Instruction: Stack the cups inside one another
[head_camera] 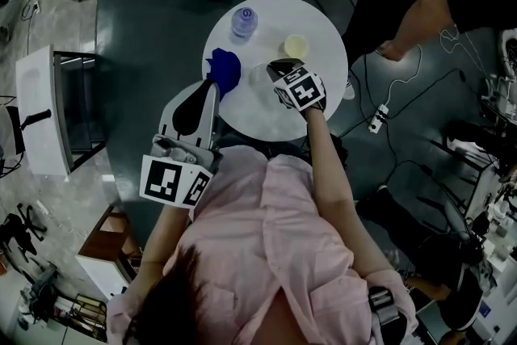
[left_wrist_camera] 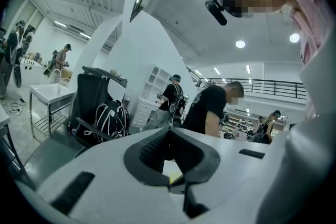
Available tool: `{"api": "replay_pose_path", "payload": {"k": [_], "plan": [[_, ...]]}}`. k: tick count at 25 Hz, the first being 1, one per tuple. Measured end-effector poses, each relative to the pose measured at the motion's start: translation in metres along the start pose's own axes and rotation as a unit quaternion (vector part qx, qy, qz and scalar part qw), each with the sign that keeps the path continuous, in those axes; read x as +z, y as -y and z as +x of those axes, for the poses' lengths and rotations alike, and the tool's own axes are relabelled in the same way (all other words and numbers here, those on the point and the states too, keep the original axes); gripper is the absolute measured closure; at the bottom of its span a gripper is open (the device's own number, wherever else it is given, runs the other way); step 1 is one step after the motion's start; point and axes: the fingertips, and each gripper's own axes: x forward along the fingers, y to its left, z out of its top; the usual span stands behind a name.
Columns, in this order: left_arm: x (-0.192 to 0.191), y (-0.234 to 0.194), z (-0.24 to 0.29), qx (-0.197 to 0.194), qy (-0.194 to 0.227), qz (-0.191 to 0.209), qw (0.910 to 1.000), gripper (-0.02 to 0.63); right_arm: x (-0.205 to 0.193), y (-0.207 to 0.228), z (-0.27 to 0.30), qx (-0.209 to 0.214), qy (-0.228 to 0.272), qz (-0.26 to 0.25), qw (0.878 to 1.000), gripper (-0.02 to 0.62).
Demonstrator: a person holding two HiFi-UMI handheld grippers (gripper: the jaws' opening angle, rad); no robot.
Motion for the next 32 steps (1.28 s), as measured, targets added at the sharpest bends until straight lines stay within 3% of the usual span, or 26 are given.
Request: {"api": "replay_pose_path", "payload": {"k": [13, 32], "plan": [[-0.002, 0.003, 0.001, 0.001, -0.001, -0.002, 1.0000, 0.592, -0.008, 0.006, 0.013, -0.015, 0.003, -0.030, 0.999, 0.554], [0.001, 0.009, -0.003, 0.001, 0.000, 0.001, 1.0000, 0.591, -0.004, 0.001, 0.006, -0.015, 0.021, -0.019, 0.999, 0.552]]}}
